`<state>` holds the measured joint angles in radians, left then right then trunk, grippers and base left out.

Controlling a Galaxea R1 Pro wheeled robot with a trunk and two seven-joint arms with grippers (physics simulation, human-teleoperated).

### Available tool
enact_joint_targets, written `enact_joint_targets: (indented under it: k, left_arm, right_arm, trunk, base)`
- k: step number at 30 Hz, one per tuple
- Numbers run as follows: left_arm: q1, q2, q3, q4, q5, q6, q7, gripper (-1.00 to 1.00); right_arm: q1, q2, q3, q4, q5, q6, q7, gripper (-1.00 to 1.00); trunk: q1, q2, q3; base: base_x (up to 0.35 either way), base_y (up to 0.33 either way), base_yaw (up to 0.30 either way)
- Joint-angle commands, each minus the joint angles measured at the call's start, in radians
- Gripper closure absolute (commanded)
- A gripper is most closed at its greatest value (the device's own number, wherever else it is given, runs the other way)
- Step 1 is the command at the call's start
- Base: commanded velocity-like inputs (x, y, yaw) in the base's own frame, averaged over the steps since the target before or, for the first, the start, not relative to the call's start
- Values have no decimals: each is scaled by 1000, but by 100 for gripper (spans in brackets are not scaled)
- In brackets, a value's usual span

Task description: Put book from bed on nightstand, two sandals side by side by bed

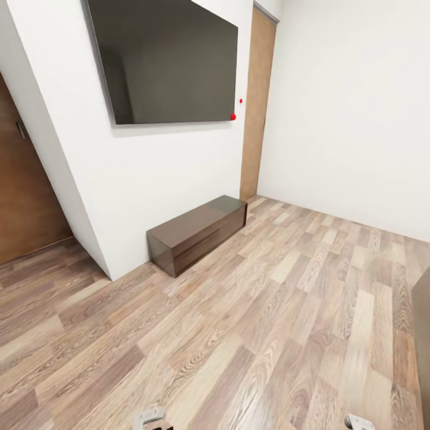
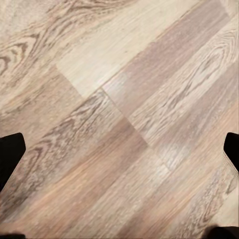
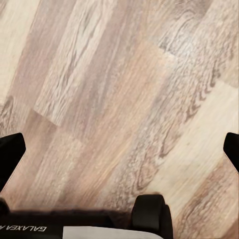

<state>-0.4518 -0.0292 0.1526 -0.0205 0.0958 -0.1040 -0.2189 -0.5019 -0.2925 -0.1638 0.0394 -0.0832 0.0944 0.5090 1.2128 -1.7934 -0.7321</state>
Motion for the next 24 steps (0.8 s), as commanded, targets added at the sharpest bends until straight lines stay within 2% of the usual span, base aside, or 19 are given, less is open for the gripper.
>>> enact_joint_targets:
  k: [1,24]
  left_arm:
    - [-1,0,2,1,10,-1,-5,-100]
    - [-1,0,1,1,10,-1,-5,-100]
  right_arm:
    - [-1,0,-5,2,-9,7,4,-100]
    - [-1,0,-5,2,-9,7,4,-100]
  trunk:
    - [0,0,-1]
    - [0,0,-1]
  base:
    - [327,0,0]
    - [327,0,-7]
